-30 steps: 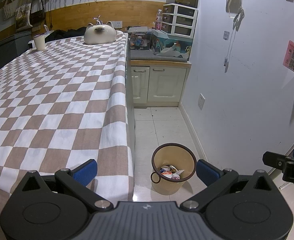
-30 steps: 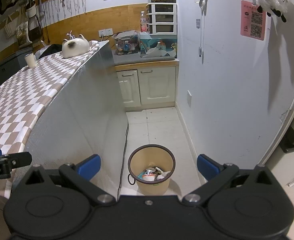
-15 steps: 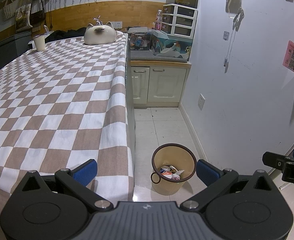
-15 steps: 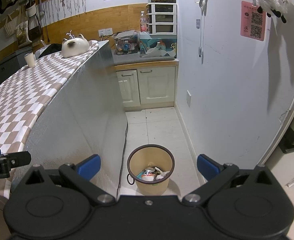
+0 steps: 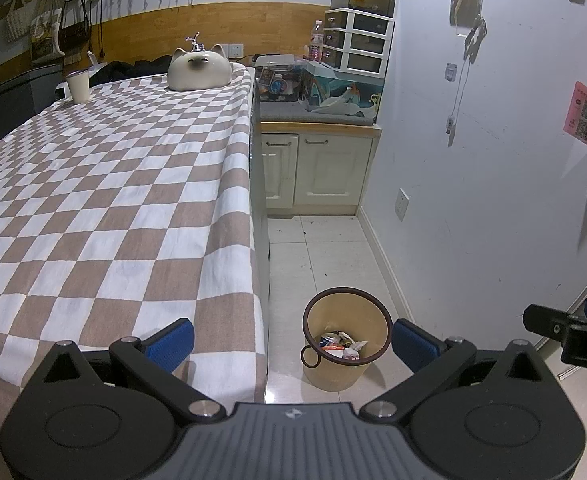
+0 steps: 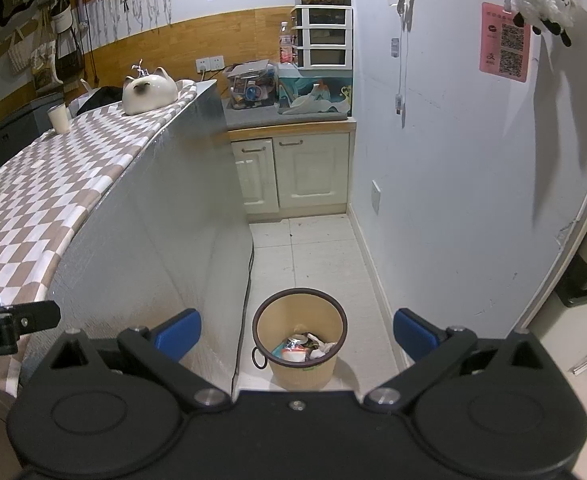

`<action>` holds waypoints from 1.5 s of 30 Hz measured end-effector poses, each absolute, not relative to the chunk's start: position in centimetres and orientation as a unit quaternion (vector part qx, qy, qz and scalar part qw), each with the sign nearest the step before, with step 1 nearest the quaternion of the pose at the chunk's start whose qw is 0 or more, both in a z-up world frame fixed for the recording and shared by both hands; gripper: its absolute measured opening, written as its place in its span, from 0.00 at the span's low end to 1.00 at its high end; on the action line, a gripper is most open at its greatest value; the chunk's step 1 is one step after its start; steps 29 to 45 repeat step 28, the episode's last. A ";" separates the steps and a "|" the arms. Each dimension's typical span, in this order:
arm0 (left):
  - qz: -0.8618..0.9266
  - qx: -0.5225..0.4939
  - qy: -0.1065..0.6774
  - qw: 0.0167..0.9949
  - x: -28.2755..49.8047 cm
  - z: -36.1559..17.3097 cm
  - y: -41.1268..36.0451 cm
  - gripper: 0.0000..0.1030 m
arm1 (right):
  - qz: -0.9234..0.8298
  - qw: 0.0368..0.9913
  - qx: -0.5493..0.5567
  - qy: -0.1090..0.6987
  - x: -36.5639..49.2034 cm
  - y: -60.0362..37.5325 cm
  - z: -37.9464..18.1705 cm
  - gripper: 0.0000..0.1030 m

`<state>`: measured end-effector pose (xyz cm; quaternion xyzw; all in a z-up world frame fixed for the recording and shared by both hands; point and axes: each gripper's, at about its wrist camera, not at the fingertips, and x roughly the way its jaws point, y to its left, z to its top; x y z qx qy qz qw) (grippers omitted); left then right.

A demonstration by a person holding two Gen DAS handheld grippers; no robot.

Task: Collect trash

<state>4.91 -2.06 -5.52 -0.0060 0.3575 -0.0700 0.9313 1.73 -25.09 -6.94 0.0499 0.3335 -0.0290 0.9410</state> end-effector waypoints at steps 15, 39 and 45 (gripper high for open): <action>-0.070 -0.006 0.357 0.931 4.9 -5.5 -2.1 1.00 | -0.029 0.941 0.050 0.333 1.7 -25.2 -6.9 1.00; -0.072 -0.002 0.355 0.932 4.9 -5.2 -2.2 1.00 | -0.029 0.941 0.050 0.333 1.7 -25.1 -6.9 1.00; -0.072 -0.002 0.355 0.932 4.9 -5.2 -2.2 1.00 | -0.029 0.941 0.050 0.333 1.7 -25.1 -6.9 1.00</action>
